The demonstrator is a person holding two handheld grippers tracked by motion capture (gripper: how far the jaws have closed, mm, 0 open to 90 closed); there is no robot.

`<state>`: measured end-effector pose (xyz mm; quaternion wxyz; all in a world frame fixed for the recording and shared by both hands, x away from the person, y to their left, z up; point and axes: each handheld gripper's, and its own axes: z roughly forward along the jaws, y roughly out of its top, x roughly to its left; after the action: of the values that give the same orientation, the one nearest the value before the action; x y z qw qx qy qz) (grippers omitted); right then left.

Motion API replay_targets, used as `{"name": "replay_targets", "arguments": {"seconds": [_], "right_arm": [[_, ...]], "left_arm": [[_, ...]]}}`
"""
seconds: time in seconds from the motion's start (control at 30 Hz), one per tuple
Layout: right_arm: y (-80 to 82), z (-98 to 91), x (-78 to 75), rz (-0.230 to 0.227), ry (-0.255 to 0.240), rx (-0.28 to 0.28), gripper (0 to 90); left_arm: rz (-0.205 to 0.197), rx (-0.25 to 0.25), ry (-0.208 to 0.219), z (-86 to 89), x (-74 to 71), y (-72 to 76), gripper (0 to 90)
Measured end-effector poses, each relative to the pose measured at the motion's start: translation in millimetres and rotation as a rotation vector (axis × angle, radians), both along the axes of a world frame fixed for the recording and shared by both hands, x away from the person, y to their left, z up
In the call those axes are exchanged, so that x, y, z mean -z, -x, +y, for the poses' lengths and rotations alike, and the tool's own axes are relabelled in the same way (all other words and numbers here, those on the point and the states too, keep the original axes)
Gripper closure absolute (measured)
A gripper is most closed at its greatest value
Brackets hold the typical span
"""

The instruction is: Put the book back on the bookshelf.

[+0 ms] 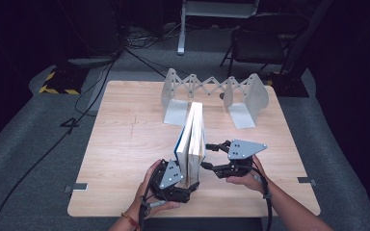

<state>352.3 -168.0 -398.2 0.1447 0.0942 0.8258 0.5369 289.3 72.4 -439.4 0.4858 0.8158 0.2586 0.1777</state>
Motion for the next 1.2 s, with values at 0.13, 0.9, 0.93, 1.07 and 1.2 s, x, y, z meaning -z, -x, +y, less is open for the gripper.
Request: {"name": "replay_targets", "arguments": {"seconds": [0.13, 0.9, 0.93, 1.07, 1.2], "right_arm": [[0.6, 0.7, 1.0, 0.000, -0.007, 0.005, 41.7], [-2.5, -5.1, 1.2, -0.014, -0.032, 0.077, 37.0], [-3.9, -8.1, 0.8, -0.014, -0.036, 0.087, 36.9], [-10.5, -20.9, -0.5, -0.017, -0.032, 0.126, 36.3], [-20.2, -39.3, 4.4, -0.023, -0.004, 0.165, 34.1]], "left_arm": [[-0.006, -0.065, 0.015, -9.7, 1.4, 1.4, 14.8], [-0.064, -0.171, 0.023, -14.6, -1.6, -7.7, 29.4], [-0.063, -0.170, 0.025, -13.5, -1.8, -7.8, 29.9], [-0.063, -0.173, 0.017, -8.7, -3.1, -6.3, 35.1], [-0.055, -0.192, 0.021, 3.7, -4.0, -5.7, 42.3]]}}
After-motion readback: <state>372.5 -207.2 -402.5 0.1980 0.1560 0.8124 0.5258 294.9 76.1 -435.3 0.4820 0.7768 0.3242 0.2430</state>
